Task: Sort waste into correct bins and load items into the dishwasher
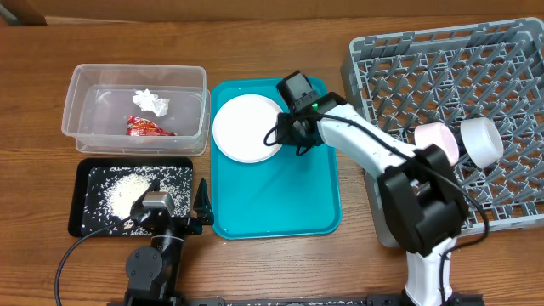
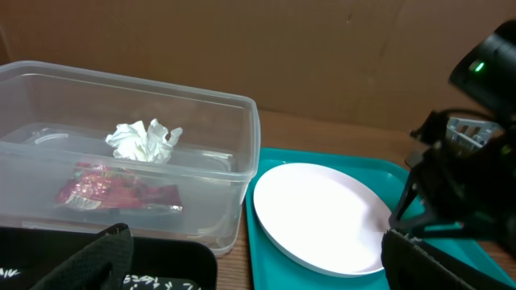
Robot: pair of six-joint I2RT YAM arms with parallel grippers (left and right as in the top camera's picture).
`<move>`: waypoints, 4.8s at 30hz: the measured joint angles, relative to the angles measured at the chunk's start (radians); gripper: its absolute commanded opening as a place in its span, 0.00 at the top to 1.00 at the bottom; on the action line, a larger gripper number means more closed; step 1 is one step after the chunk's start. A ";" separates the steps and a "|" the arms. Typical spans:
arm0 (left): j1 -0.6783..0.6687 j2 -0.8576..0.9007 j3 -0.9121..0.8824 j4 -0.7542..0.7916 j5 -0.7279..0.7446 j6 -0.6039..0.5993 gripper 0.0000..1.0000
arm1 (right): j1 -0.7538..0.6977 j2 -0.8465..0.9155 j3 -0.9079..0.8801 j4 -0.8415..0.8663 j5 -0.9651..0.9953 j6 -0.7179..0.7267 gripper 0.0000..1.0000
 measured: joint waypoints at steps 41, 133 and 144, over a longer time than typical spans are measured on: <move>0.000 0.000 0.000 0.000 0.000 0.000 0.00 | -0.328 -0.476 -0.026 -0.044 1.116 -0.451 0.96; 0.000 0.000 0.000 0.000 0.000 0.000 0.00 | -0.375 -2.061 -1.503 0.647 0.246 -0.368 0.00; 0.000 0.000 0.000 0.000 0.000 0.000 0.00 | -0.375 -2.066 -1.503 0.660 0.247 -0.367 0.00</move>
